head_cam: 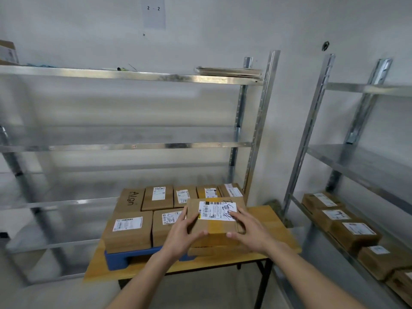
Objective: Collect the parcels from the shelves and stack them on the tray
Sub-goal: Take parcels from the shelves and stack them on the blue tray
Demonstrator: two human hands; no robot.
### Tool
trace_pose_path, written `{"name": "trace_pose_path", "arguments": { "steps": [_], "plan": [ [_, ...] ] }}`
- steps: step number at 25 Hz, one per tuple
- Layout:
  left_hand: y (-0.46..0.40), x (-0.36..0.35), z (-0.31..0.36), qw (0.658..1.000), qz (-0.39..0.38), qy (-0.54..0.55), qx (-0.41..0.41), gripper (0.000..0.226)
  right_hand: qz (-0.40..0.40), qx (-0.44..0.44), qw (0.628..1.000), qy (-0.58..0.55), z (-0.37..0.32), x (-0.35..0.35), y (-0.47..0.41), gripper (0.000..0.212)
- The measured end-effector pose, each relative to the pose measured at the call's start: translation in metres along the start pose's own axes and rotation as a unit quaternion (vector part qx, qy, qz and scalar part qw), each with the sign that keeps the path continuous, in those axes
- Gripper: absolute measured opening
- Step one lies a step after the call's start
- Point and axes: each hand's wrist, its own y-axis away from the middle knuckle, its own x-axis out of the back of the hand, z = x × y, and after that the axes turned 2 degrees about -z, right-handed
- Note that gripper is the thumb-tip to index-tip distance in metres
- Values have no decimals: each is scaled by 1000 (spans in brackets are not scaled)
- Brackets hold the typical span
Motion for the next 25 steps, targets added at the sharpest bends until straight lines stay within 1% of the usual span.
{"name": "trace_pose_path", "arguments": {
  "steps": [4, 10, 15, 18, 22, 25],
  "plan": [
    [-58, -27, -22, 1000, -13, -2, 24, 87, -27, 0, 1000, -10, 43, -4, -61, 81],
    [-137, -90, -62, 995, -29, 4, 92, 86, -83, 7, 996, -44, 130, -28, -149, 85],
    [-162, -138, -91, 990, -33, 17, 134, 81, -122, 8, 990, -71, 183, -64, -189, 87],
    [-166, -157, -112, 988, -43, 16, 150, 81, -141, -6, 986, -84, 200, -86, -199, 81],
    [-166, -168, -134, 983, -49, 22, 175, 80, -164, -11, 983, -87, 212, -113, -215, 84],
    [-167, -173, -153, 984, -50, 14, 171, 80, -165, -4, 981, -107, 216, -133, -222, 82]
  ]
}}
